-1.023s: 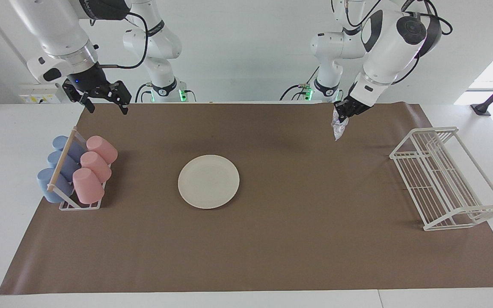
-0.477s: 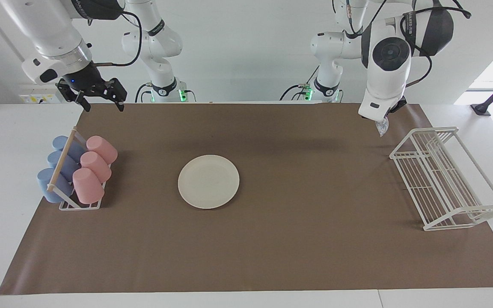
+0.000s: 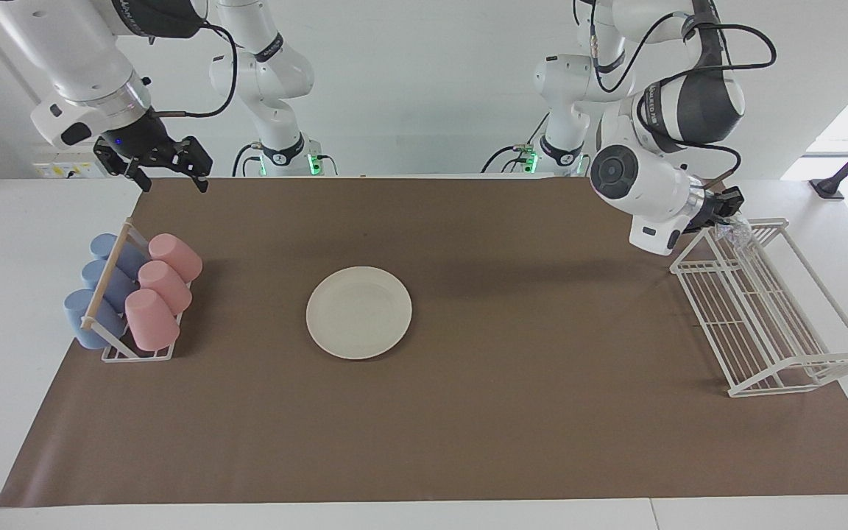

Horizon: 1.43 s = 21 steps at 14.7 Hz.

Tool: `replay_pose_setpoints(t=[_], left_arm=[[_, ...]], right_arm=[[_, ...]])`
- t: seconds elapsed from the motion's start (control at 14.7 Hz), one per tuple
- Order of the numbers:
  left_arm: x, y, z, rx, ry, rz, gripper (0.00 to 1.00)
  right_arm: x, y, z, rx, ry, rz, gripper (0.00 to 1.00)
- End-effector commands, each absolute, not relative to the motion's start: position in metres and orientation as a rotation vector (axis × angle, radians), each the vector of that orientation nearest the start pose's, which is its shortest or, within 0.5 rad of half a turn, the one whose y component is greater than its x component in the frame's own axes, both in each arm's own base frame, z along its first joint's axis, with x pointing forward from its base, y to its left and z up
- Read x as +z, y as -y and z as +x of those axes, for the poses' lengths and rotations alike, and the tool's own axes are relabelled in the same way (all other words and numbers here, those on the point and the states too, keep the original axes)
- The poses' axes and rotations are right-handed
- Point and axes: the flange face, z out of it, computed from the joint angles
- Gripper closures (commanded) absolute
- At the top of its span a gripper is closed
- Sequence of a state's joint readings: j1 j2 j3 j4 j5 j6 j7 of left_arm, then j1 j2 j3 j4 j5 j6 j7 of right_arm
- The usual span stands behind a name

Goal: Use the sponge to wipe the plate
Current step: 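Lower the sponge into the wire basket with the left gripper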

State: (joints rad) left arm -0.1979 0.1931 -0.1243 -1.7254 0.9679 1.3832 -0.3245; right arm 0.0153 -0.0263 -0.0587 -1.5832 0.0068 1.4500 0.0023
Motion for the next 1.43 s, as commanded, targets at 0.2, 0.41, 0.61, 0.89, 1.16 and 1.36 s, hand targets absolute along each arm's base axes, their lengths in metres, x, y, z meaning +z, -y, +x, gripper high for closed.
replay_pose_setpoints(t=[0.2,0.41,0.61,0.89,1.16,1.36], left_arm=[[0.399,0.061,0.621,0.206,-0.207,-1.856,1.00],[0.384,0.037,0.630,0.203,-0.221,-1.864,1.00],[0.379,0.037,0.627,0.228,-0.204,-1.917,1.00],[0.374,0.043,0.624,0.202,-0.128,-1.976,1.00],[0.374,0.041,0.625,0.202,-0.124,-1.979,1.00],[0.373,0.042,0.626,0.185,-0.136,-1.989,0.01]], right_arm=[[0.621,0.028,0.528,0.131,-0.059,-3.121,0.00],[0.621,0.027,0.527,0.141,-0.056,-3.122,0.00],[0.622,0.028,0.527,0.141,-0.059,-3.122,0.00],[0.622,0.030,0.527,0.141,-0.064,-3.122,0.00],[0.621,0.029,0.525,0.165,-0.061,-3.120,0.00],[0.622,0.028,0.526,0.160,-0.059,-3.122,0.00]])
